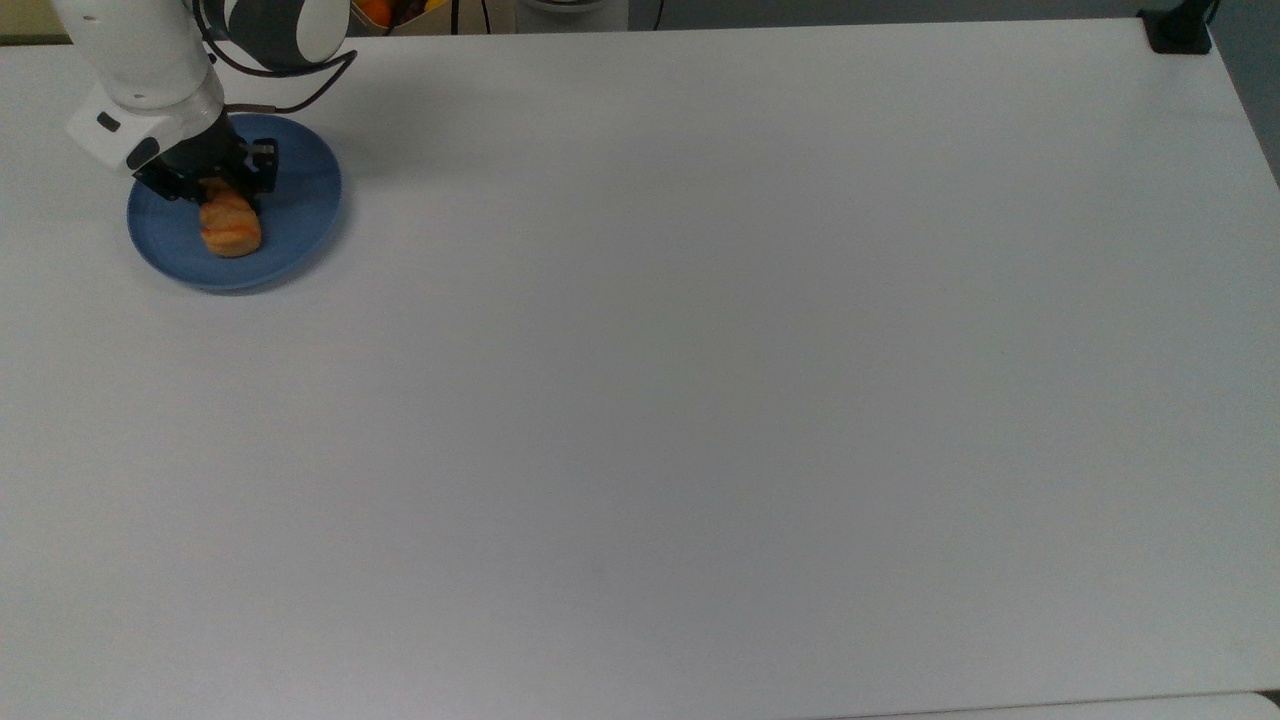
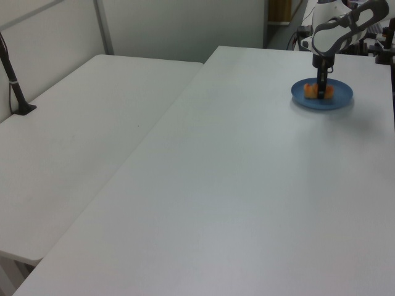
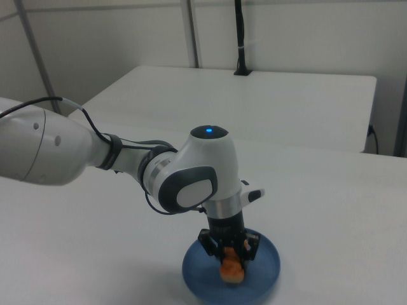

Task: Put the bread on the table
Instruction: 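Close the gripper on the bread roll and lift it off the plate, then carry the bread roll away from the plate across the table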

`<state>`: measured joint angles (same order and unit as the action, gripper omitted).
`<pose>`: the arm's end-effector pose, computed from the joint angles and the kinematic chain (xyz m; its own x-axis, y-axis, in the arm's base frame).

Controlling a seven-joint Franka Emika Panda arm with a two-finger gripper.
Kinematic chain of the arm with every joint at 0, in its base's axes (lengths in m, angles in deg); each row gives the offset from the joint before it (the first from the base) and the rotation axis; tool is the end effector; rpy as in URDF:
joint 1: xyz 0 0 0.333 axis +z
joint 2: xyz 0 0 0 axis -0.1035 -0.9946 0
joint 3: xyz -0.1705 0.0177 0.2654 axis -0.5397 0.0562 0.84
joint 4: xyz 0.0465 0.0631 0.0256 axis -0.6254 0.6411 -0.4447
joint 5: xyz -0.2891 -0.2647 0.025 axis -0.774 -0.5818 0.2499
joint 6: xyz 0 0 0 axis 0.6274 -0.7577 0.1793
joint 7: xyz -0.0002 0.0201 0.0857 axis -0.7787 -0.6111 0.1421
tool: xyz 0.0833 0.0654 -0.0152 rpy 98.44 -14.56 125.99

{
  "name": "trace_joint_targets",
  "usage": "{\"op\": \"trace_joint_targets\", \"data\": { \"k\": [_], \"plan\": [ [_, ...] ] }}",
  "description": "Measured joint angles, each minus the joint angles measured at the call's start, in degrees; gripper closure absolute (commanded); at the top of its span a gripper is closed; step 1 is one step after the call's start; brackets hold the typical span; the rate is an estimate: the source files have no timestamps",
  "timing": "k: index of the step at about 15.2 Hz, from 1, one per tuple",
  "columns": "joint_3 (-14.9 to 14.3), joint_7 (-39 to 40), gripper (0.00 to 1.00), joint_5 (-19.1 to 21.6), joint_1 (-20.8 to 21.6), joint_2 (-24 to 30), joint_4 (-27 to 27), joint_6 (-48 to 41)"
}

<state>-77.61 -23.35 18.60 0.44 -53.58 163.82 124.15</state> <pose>0.5535 -0.2804 0.3176 0.9710 0.2317 -0.0582 0.2365 -0.9669 0.0955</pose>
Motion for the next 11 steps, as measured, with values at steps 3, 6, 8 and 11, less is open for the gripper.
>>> {"op": "trace_joint_targets", "data": {
  "k": [3,6,8,11],
  "plan": [
    [0.0,0.0,0.56,0.0,0.3,2.5,-0.6,-2.9],
    [0.1,0.0,0.55,0.1,1.8,8.9,-3.1,-10.5],
    [0.4,-0.7,0.55,0.4,3.9,14.7,-5.0,-18.0],
    [4.3,-4.9,0.55,0.6,6.4,21.7,-5.3,-28.5]
  ]
}}
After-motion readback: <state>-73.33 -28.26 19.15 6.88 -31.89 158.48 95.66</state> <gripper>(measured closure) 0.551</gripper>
